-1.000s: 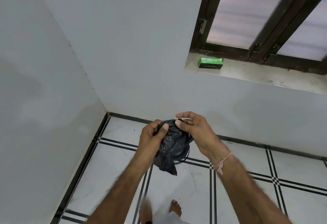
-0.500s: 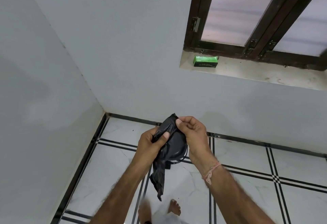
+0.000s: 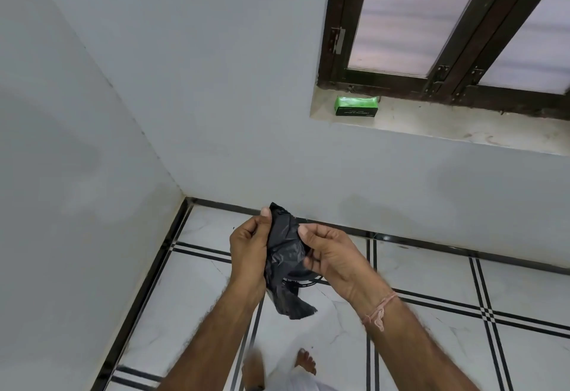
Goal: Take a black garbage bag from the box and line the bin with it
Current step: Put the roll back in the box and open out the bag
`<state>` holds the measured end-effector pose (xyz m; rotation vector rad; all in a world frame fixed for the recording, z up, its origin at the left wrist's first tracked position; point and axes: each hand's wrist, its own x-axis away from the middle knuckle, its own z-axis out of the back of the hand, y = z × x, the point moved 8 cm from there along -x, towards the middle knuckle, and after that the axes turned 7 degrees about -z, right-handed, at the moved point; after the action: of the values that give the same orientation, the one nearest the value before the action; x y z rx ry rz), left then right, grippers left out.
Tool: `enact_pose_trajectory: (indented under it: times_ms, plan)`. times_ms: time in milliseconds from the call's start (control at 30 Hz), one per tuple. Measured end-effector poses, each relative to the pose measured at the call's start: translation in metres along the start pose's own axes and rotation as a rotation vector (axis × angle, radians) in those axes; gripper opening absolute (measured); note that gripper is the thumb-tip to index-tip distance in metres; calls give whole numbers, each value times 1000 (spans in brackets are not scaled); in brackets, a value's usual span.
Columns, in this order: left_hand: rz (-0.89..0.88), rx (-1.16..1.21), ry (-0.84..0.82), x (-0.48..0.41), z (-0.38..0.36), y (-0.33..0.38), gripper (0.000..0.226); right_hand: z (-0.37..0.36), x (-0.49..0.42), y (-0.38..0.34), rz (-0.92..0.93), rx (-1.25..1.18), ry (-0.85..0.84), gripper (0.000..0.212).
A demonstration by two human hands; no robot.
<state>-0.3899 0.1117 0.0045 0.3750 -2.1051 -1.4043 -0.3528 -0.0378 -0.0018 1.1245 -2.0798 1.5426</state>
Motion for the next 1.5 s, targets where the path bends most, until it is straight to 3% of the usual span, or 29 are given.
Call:
enact_pose_trajectory:
  times_ms: [200,433,533,633,733,800,900,1067,1233,1367,1500]
  plan:
    - [58,-23,35,-4,0,-11,40,7,-1,-7,11,67,-8,14]
    - [81,-20,-99,3,-11,-19,27,7,-1,-8,21,48,-76,35]
    - [71,26,-11,3,-5,-15,28,3,3,-5,-34,132,-166,15]
    - [58,-58,4,2,-3,-18,29,5,2,-4,-15,186,-145,13]
    - [-196,-466,116,8,8,-5,28,4,2,-6,11,142,-112,16]
    - [-350,-474,9,19,-3,5,25,5,1,-7,15,91,-99,18]
    - [-210,-167,-271,29,-30,-5,30,1,-2,-4,3,29,-103,24]
    - [-83,-65,-194,21,-25,-16,25,0,-6,8,-40,-46,-90,38]
    - [-8,-29,-81,14,-9,-26,42,7,-3,1,63,22,-48,28]
    - [37,26,33,8,16,-30,34,28,0,-13,127,-37,60,30]
    - [29,-96,-93,9,24,-31,40,53,-4,-20,133,-96,272,36]
